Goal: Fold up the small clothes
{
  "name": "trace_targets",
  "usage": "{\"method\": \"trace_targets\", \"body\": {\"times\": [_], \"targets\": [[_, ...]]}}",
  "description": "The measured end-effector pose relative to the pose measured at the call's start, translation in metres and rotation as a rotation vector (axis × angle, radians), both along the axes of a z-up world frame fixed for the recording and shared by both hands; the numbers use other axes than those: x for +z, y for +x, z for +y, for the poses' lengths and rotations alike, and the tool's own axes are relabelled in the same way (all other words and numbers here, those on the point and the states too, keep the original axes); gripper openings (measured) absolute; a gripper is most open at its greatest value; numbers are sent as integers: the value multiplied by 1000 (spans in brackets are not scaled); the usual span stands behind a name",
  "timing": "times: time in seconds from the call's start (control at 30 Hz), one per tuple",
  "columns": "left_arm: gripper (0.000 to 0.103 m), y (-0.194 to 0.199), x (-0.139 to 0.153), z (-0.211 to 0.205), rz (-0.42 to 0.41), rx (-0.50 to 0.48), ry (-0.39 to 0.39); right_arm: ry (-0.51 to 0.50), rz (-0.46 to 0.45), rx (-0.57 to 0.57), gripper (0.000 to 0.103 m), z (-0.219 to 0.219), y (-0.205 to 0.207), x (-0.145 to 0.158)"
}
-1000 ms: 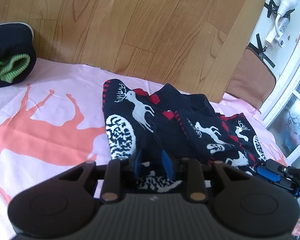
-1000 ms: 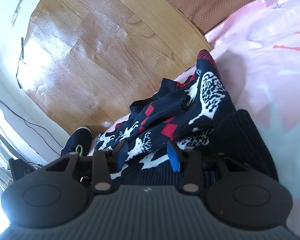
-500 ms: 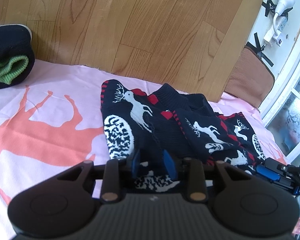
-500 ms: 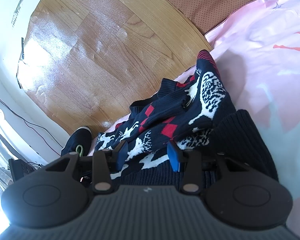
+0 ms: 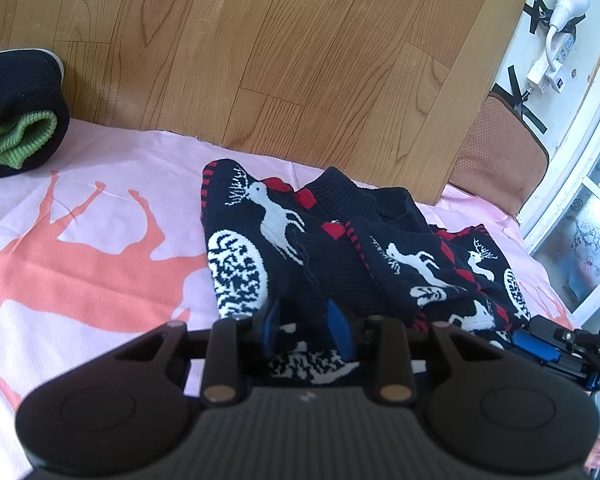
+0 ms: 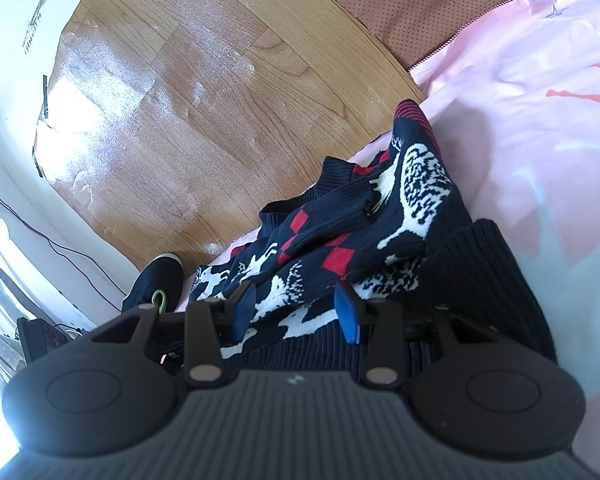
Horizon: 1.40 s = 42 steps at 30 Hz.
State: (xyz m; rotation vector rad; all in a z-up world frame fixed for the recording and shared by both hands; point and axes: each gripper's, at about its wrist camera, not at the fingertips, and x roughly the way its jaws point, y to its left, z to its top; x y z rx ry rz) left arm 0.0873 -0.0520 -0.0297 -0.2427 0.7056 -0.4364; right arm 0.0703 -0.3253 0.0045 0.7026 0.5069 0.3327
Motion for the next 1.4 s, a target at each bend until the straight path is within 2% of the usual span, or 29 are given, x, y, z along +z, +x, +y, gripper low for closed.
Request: {"method": "trace_targets", "body": {"times": [1.4], "targets": [[33, 0, -1, -1, -1, 3, 1, 0, 1, 1, 47, 0, 0, 0]]}}
